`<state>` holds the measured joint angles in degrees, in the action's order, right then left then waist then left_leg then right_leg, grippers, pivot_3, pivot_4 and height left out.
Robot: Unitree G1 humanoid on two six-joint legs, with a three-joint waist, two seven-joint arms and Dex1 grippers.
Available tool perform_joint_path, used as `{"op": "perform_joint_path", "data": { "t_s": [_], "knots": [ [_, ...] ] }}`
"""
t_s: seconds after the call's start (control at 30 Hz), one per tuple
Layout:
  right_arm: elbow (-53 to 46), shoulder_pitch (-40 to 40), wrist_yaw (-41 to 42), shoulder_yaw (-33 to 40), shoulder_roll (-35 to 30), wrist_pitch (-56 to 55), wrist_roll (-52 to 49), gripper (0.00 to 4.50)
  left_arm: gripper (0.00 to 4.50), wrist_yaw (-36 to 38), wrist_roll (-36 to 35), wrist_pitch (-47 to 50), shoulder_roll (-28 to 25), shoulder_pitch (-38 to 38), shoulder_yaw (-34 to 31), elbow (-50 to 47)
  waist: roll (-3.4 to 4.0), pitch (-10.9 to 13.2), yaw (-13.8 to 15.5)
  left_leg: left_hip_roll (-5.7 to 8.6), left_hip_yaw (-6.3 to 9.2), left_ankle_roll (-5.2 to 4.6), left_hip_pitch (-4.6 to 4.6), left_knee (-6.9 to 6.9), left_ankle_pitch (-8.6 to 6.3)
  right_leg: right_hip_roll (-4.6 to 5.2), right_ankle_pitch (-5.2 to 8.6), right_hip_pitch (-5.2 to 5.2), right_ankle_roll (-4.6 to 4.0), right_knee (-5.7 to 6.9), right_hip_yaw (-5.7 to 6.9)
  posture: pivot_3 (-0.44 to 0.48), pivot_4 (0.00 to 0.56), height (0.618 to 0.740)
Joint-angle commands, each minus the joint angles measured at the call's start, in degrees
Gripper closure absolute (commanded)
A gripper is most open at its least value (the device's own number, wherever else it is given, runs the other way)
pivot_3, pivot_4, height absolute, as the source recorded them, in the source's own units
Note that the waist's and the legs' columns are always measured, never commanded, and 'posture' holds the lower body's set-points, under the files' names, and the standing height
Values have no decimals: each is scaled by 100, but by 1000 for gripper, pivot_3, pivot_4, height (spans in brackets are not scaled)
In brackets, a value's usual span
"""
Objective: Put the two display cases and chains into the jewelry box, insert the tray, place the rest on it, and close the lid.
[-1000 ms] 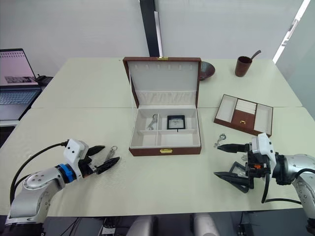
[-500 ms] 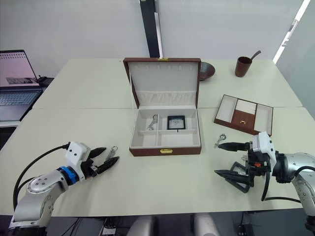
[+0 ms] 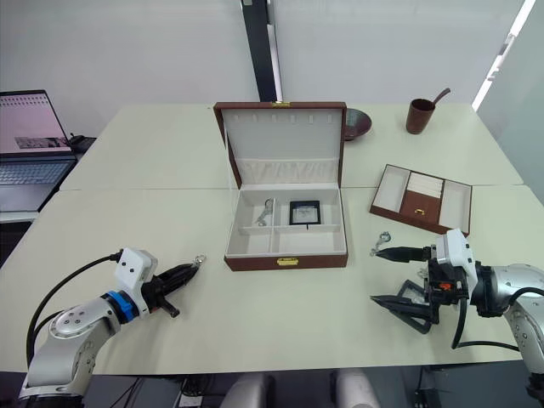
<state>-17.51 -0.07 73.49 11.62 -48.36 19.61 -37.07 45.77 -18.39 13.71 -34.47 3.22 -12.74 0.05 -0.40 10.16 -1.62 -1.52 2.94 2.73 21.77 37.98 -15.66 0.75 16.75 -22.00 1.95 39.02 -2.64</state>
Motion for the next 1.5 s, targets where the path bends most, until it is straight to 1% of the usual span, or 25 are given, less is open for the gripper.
{"op": "perform_joint_path", "data": {
  "t_s": [0.03,0.27,0.47,0.6,0.73,0.87,1.0,1.1,1.33,1.5],
  "knots": [
    [-111,-42,28,96,-49,5,-99,0,4480,60,-62,158,-18,33,47,124,0,0,0,0,0,0,0,0,0,0,0,0,0,0,0,0,150,740],
    [-178,-101,-10,106,-39,42,-144,0,4480,230,-334,304,-151,-164,-51,-196,-1,1,0,0,1,0,2,0,0,0,0,0,0,-2,2,0,150,740],
    [-379,-220,-111,215,-80,246,-353,0,4480,273,-633,894,-363,-491,-84,-837,-32,19,0,-2,8,0,6,0,0,-3,0,-2,0,-2,7,0,150,740],
    [-468,-282,-182,279,-114,364,-462,0,4480,236,-854,1257,-460,-650,-121,-1170,-34,20,0,-2,7,0,7,0,0,-2,0,-3,0,-3,5,0,150,740],
    [-601,-360,-342,388,-131,543,-653,0,4480,209,-1391,1854,-575,-1038,-273,-1587,-40,24,1,-3,10,0,9,1,0,-3,0,-4,0,-2,8,0,150,740],
    [-639,-360,-444,424,-116,590,-645,0,4480,140,-1605,2176,-661,-1404,-236,-1744,-43,26,1,-2,8,0,10,0,0,-4,0,-4,0,-4,7,0,150,740],
    [-676,-314,-534,440,-95,619,-620,0,4480,136,-1683,2363,-697,-1747,-86,-1787,-45,27,0,-2,9,0,9,0,0,-6,0,-4,0,-4,8,0,150,740],
    [-779,-242,-716,473,-11,639,-647,0,4480,261,-1616,2423,-699,-2057,215,-1700,-46,27,1,-2,9,0,10,0,0,-6,0,-4,0,-4,8,0,150,740],
    [-1147,116,-1051,605,66,673,-696,0,4480,570,-1411,2260,-565,-2736,819,-1106,-48,29,2,1,8,0,13,1,0,-6,0,-5,0,-4,6,0,150,740],
    [-1433,379,-1311,758,138,707,-758,0,4480,868,-1108,2013,-519,-2896,1234,-661,-49,29,-7,-2,9,0,12,0,0,-12,0,-6,0,-4,6,0,150,740]
  ]
}}
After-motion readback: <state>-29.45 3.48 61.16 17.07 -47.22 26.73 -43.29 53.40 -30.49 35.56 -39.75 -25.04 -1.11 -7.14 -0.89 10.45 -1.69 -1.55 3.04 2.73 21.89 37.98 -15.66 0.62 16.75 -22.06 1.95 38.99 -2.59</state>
